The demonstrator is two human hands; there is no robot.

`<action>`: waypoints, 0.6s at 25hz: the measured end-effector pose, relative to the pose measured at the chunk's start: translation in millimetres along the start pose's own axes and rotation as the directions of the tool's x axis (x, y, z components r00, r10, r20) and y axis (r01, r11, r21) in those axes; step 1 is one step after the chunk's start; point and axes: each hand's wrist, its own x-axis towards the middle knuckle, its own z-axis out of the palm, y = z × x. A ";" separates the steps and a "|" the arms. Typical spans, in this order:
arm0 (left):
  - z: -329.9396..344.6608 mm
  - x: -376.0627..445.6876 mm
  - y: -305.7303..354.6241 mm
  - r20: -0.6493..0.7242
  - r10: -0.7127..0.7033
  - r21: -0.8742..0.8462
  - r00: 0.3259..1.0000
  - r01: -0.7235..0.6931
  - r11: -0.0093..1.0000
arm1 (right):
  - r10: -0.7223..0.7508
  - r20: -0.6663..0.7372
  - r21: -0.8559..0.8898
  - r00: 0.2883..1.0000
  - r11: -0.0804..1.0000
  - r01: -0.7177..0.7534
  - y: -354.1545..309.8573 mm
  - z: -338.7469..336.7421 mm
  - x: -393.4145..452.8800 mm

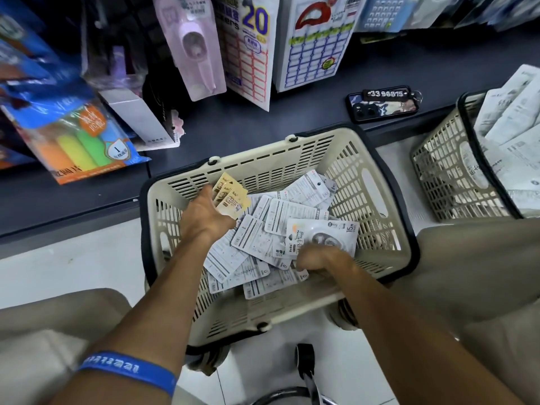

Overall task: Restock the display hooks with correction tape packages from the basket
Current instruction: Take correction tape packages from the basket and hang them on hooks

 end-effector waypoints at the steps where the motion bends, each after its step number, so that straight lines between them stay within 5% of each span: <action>1: 2.5 -0.8 -5.2 0.017 -0.028 -0.022 0.999 0.029 0.999 | 0.020 -0.003 0.151 1.000 0.988 -0.020 3.1 -0.5 1.9; 4: 11.8 -1.7 -16.2 0.062 -0.076 -0.094 0.995 0.082 0.992 | 0.005 0.024 0.640 1.000 0.768 -0.019 -0.7 -1.0 0.5; 7: 11.1 2.1 -14.7 0.084 -0.071 -0.148 0.994 0.083 0.986 | -0.150 -0.007 0.777 0.989 0.622 0.100 -13.8 6.1 4.5; 9: 8.9 5.2 -12.2 0.117 -0.067 -0.158 0.991 0.086 0.984 | -0.229 -0.085 0.673 0.970 0.705 0.225 -28.0 19.1 5.1; 12: 9.9 4.3 -13.8 0.189 -0.072 -0.213 0.979 0.113 0.970 | -0.349 -0.334 0.162 0.876 0.894 0.418 -39.1 32.5 12.7; 15: 12.3 3.1 -18.3 0.206 -0.073 -0.249 0.976 0.124 0.960 | -0.456 -0.378 -0.059 0.806 0.881 0.470 -38.7 12.0 7.8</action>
